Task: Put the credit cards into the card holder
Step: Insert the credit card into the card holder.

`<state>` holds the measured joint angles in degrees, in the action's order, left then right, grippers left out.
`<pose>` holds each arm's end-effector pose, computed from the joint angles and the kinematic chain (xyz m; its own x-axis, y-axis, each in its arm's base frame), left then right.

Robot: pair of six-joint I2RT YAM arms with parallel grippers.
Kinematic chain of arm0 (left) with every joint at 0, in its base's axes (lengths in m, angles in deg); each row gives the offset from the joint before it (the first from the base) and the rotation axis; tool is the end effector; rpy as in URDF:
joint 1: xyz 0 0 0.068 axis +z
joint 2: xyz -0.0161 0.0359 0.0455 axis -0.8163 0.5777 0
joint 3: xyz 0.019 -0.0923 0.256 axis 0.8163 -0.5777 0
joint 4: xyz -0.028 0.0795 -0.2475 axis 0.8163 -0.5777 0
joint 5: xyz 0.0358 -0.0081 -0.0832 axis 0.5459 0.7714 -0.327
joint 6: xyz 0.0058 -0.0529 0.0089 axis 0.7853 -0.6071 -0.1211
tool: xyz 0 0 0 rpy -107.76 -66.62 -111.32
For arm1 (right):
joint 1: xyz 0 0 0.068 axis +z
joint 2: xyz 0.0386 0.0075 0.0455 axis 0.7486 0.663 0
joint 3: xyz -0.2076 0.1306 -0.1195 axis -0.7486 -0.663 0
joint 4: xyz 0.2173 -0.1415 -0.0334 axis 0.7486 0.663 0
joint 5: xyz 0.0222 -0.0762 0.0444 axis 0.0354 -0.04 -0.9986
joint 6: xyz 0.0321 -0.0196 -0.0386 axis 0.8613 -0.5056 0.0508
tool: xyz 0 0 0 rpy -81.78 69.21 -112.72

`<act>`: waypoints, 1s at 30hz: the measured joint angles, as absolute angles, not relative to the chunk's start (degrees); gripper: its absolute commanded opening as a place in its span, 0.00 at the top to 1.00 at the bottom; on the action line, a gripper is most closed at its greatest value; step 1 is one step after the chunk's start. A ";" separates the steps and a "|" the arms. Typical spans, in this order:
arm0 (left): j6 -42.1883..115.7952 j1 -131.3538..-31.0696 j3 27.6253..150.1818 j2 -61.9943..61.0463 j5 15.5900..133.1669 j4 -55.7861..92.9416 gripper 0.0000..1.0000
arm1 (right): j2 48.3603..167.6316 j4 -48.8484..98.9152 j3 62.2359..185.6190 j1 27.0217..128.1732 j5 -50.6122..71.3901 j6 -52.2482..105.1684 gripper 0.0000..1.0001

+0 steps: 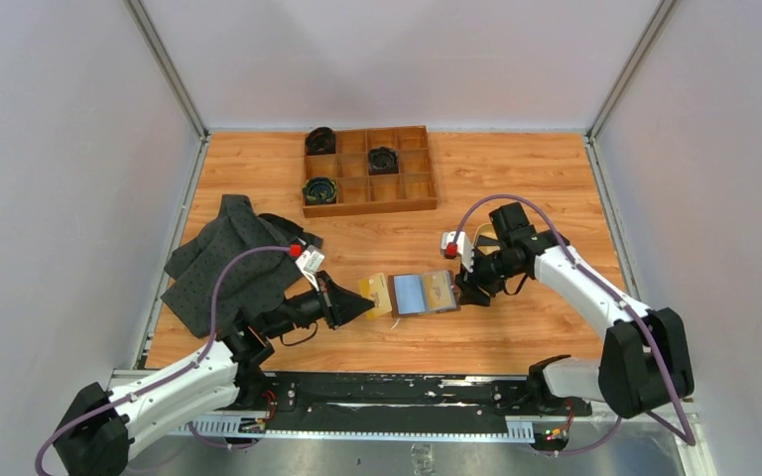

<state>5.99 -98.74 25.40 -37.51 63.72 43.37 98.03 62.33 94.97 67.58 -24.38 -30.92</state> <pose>0.1093 -0.1217 0.2027 -0.6263 -0.2817 -0.7269 0.6337 0.3590 -0.6852 0.2085 0.0977 0.2278 -0.1163 -0.6438 -0.7563 -0.9878 0.1540 0.0208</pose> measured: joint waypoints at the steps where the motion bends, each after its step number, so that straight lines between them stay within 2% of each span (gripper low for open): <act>1: 5.97 -98.74 25.40 -37.62 63.81 43.35 1.00 | 99.05 62.37 95.27 67.87 -23.03 -30.94 0.46; 3: 5.97 -98.74 25.38 -37.90 63.85 43.35 1.00 | 100.87 62.57 96.02 68.09 -20.84 -31.07 0.48; 13: 5.95 -98.74 24.72 -39.02 64.31 43.37 1.00 | 105.31 63.33 98.14 68.17 -14.46 -31.27 0.68; 23: 5.93 -98.74 23.52 -39.78 64.77 43.30 1.00 | 110.70 64.10 101.22 68.24 -12.86 -30.26 0.77; 30: 5.93 -98.74 23.52 -39.78 64.92 43.33 1.00 | 113.46 64.29 101.83 68.31 -6.77 -27.93 0.81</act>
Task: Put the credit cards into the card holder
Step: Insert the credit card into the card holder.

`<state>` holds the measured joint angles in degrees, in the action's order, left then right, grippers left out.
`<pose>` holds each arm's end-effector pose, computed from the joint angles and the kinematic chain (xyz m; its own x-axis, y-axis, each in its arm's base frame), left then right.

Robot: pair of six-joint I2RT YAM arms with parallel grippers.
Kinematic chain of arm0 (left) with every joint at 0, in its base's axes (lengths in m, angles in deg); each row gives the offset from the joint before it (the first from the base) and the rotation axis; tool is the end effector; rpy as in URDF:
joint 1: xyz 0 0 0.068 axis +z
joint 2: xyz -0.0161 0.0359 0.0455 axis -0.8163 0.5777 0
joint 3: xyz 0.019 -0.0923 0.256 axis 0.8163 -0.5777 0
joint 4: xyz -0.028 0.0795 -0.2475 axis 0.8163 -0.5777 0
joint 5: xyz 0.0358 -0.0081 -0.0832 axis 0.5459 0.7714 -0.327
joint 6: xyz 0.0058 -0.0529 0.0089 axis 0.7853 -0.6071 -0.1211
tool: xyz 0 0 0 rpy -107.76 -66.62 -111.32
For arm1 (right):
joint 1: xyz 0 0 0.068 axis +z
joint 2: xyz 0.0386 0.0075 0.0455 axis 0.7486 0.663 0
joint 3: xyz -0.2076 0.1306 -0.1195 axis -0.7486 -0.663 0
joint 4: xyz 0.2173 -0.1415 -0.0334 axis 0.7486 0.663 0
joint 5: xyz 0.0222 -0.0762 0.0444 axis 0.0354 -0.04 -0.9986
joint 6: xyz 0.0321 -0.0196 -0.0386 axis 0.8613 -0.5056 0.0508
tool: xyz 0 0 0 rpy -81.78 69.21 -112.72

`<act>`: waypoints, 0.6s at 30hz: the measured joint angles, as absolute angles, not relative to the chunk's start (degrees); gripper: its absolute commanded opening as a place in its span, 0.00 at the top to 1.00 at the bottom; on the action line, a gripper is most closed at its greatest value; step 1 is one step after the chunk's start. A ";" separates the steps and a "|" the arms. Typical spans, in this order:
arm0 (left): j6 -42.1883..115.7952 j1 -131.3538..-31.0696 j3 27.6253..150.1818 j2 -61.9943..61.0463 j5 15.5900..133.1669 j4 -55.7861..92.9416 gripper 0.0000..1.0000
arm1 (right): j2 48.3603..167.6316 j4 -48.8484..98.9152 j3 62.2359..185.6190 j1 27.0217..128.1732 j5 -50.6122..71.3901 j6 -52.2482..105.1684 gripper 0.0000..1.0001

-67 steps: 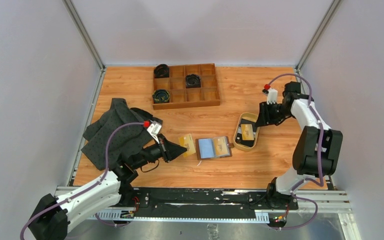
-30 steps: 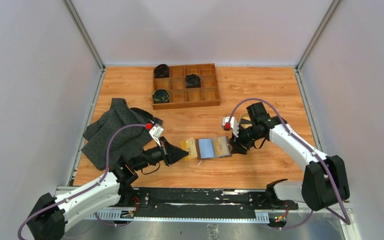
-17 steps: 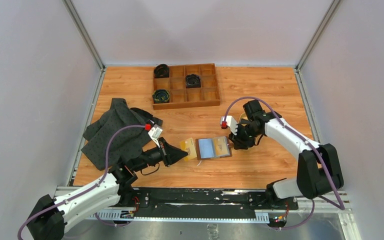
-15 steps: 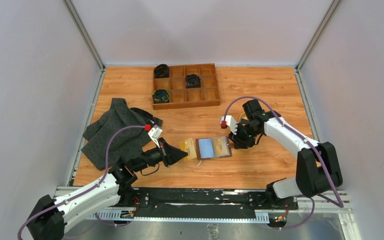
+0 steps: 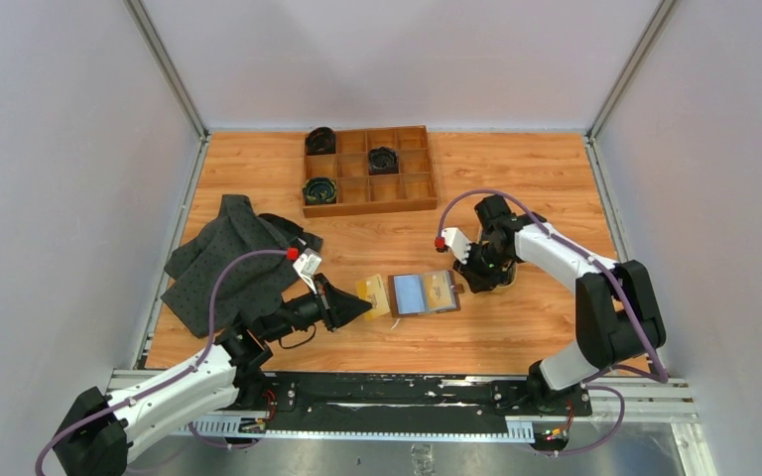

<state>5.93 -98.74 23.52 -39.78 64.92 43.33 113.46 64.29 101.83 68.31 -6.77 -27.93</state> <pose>0.1058 -0.1173 0.1967 -0.6173 -0.2977 -0.7283 0.6289 0.3694 -0.6841 0.2523 0.1069 0.1923 -0.2931 -0.8181 -0.4947 -0.9498 0.3083 0.0529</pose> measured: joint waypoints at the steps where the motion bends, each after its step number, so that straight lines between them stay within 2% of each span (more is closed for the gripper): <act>1: 5.90 -98.74 23.52 -39.78 64.95 43.30 1.00 | 113.46 64.27 101.83 68.31 -5.83 -27.60 0.81; 14: 5.49 -99.14 23.56 -37.55 64.99 43.30 1.00 | 112.54 59.79 101.98 60.87 4.80 -20.45 0.80; 18: 5.53 -100.08 23.98 -36.77 65.27 43.30 1.00 | 110.92 59.62 101.98 59.63 3.64 -20.25 0.74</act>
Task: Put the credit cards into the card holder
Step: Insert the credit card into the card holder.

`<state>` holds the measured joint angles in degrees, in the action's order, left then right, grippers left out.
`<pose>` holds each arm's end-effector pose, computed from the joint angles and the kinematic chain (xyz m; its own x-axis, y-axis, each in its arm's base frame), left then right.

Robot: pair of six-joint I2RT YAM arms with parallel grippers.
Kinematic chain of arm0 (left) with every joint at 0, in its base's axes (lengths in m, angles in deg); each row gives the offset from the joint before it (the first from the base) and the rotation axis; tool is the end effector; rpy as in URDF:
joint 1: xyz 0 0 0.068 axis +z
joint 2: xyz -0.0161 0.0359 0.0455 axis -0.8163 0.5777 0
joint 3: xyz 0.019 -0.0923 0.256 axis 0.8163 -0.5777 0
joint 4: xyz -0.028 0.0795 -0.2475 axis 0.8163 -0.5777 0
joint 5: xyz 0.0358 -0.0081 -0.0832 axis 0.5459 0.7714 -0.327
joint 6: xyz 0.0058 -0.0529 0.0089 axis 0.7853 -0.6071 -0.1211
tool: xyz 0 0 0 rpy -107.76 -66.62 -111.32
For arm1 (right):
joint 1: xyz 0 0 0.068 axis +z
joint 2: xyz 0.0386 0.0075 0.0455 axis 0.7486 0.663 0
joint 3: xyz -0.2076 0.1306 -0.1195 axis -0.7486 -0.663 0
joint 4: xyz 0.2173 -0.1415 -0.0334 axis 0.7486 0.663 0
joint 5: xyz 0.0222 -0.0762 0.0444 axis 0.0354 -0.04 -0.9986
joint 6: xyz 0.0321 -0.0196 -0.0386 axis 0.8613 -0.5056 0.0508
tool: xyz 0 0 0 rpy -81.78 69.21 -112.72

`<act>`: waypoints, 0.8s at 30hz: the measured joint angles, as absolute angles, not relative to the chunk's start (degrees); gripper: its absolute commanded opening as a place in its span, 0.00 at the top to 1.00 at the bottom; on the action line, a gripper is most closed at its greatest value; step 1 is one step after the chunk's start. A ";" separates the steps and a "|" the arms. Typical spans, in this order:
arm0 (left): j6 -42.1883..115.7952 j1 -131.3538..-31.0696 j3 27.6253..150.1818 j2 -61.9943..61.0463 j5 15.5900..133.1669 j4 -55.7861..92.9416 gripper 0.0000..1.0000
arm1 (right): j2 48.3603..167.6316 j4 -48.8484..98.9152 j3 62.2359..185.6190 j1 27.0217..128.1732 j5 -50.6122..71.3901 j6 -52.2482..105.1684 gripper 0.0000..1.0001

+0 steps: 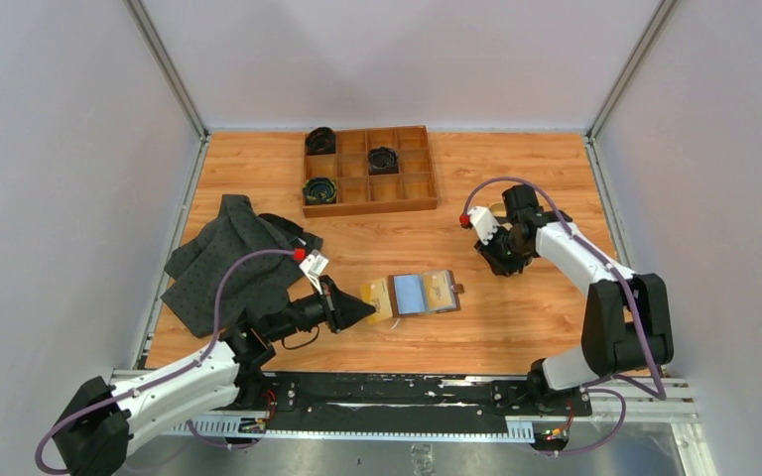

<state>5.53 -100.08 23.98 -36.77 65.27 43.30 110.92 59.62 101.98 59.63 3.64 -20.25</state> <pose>0.1066 -0.1231 0.1921 -0.6493 -0.2663 -0.7124 0.6091 0.3788 -0.6968 0.2722 0.0627 0.2055 -0.4998 -0.7318 -0.4632 -0.7940 0.6008 -0.0924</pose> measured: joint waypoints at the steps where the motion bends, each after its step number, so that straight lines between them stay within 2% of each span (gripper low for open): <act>1: 5.60 -100.51 24.26 -36.44 65.47 43.30 1.00 | 110.11 59.84 101.98 59.63 2.15 -20.49 0.72; 9: 8.20 -104.34 27.91 -29.10 66.65 45.23 1.00 | 102.27 67.29 102.16 59.65 -22.92 -26.96 0.53; 13: 11.59 -104.91 28.42 -24.20 66.63 49.73 1.00 | 101.31 71.03 102.16 60.04 -34.35 -30.13 0.49; 18: 14.23 -105.08 28.31 -15.72 65.93 61.60 1.00 | 101.94 74.11 102.16 60.37 -43.57 -31.40 0.47; 24: 13.36 -105.10 28.35 -1.32 64.27 79.50 1.00 | 103.03 75.46 102.25 60.83 -50.61 -30.11 0.39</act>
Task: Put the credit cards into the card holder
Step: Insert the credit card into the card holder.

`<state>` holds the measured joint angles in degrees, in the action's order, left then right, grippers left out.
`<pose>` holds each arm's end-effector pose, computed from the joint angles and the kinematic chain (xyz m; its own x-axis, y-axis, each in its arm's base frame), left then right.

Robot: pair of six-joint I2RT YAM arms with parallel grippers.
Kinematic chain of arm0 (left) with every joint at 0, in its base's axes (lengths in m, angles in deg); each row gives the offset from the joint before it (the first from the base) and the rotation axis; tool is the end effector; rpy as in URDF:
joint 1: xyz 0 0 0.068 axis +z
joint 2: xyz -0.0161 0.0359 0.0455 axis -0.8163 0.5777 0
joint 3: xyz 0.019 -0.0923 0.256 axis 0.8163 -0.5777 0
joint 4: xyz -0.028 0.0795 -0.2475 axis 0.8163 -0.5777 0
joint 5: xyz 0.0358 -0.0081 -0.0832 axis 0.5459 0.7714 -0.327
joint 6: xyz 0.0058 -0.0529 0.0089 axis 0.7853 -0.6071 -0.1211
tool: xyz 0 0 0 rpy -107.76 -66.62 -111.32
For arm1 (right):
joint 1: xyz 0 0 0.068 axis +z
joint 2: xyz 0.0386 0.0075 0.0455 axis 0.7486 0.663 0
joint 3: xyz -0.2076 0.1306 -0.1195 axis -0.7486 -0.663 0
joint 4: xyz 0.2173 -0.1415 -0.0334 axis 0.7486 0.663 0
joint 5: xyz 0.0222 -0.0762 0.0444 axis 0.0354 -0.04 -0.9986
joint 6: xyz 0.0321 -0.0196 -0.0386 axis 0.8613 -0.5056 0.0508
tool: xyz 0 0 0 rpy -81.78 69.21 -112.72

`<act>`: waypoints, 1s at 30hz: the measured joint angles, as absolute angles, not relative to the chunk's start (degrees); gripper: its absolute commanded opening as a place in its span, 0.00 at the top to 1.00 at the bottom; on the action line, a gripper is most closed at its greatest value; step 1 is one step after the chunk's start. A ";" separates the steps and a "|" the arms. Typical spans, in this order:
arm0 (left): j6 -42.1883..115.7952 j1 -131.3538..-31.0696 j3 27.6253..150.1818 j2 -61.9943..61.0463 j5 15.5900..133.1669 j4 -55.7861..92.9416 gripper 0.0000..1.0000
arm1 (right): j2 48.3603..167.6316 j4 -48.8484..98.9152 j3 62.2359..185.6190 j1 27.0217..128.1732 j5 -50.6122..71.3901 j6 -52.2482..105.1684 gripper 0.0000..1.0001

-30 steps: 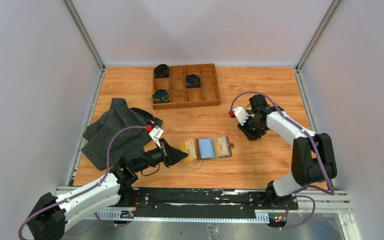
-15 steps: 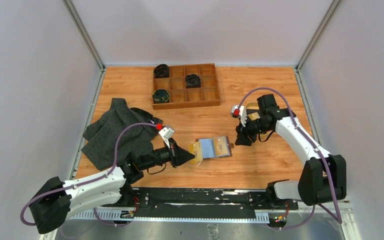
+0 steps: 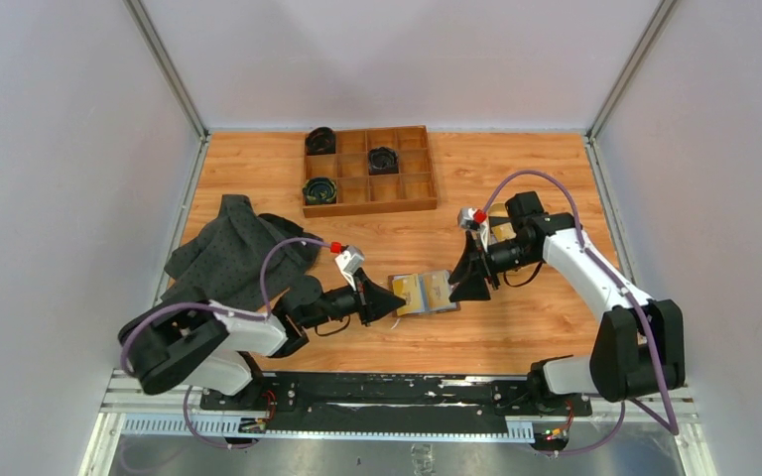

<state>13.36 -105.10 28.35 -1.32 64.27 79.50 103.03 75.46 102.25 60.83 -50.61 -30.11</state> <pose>0.1332 -0.1785 0.1771 -0.5342 -0.2089 -0.8191 0.7638 0.2960 -0.5736 0.2189 0.0819 0.2497 -0.3436 -0.3599 -0.8674 -0.9341 0.0361 0.3551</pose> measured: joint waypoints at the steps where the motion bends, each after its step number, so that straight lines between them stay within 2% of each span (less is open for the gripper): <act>1: 13.01 -105.10 28.44 1.29 63.96 82.01 1.00 | 103.18 75.53 102.36 60.87 -51.62 -29.59 0.39; 9: 11.32 -105.10 31.13 12.17 62.17 92.92 1.00 | 105.63 73.34 103.21 61.25 -55.53 -22.90 0.38; 13: 10.17 -105.10 32.24 14.60 60.60 96.37 1.00 | 107.84 70.11 103.25 61.31 -56.69 -18.02 0.42; 30: 5.71 -106.31 36.85 21.53 56.51 101.33 1.00 | 109.37 67.53 104.28 62.60 -64.12 -14.22 0.77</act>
<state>5.71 -106.31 36.85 21.53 56.51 101.33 109.37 67.53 104.28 62.60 -64.12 -14.22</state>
